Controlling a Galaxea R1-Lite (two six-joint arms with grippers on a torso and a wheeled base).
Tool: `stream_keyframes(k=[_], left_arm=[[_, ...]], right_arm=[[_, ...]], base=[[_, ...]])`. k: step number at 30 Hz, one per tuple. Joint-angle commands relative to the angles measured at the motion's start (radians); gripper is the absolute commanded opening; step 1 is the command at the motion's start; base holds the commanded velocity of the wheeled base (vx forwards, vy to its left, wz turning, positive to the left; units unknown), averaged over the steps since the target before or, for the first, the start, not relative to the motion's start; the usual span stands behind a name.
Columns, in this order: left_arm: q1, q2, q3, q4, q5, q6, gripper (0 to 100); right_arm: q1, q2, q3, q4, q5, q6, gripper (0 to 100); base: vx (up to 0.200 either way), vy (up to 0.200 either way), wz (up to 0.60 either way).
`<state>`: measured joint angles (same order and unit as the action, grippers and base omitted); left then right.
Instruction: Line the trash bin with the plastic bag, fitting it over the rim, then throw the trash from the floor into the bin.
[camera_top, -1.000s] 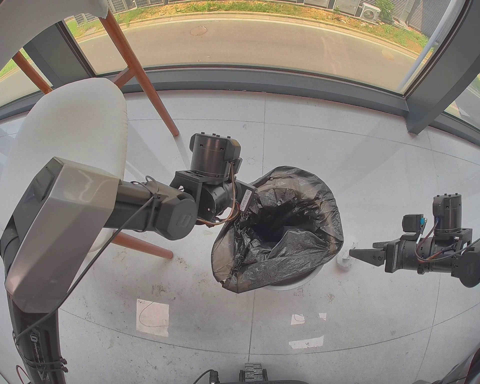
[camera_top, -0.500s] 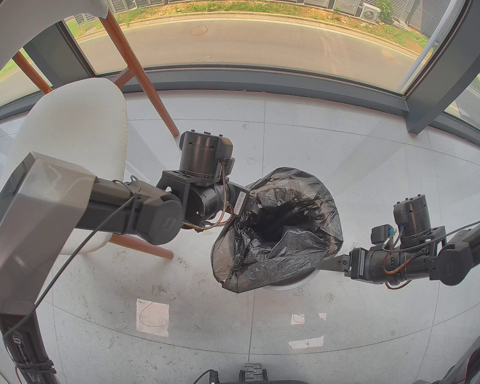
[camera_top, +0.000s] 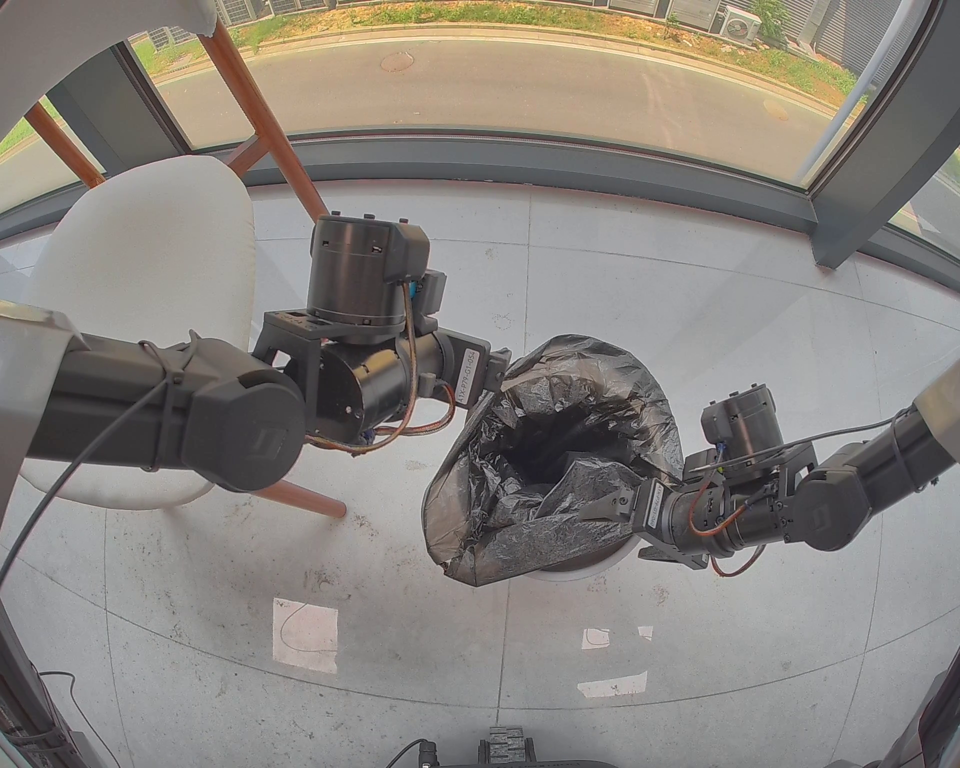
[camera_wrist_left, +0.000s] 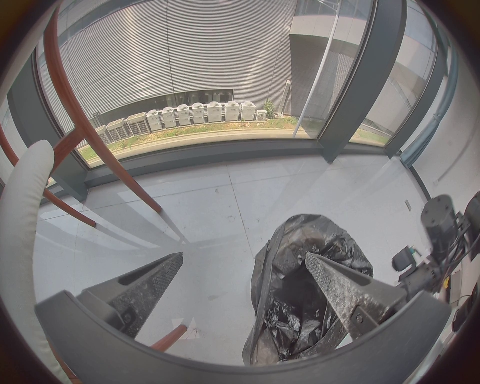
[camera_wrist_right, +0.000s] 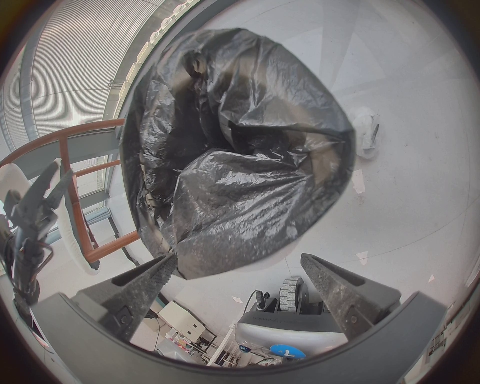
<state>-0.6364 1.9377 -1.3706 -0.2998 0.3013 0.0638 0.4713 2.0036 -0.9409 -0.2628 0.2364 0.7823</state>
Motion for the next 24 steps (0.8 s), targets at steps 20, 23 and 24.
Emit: stream_keyframes(k=[20,23,24], left_arm=[[0.004,-0.006,-0.004,-0.021,0.001,0.002,100],[0.004,-0.006,-0.004,-0.022,0.001,0.002,100],[0.004,-0.006,-0.005,-0.022,0.001,0.002,100]], right_arm=[[0.013,0.032,-0.035,0.091,-0.003,0.100,100],[0.015,0.004,-0.024,0.134,-0.002,0.095,100],[0.018,-0.003,-0.024,0.142,-0.002,0.098,100]], base=[[0.000,0.000,0.00],[0.000,0.000,0.00],[0.000,0.000,0.00]])
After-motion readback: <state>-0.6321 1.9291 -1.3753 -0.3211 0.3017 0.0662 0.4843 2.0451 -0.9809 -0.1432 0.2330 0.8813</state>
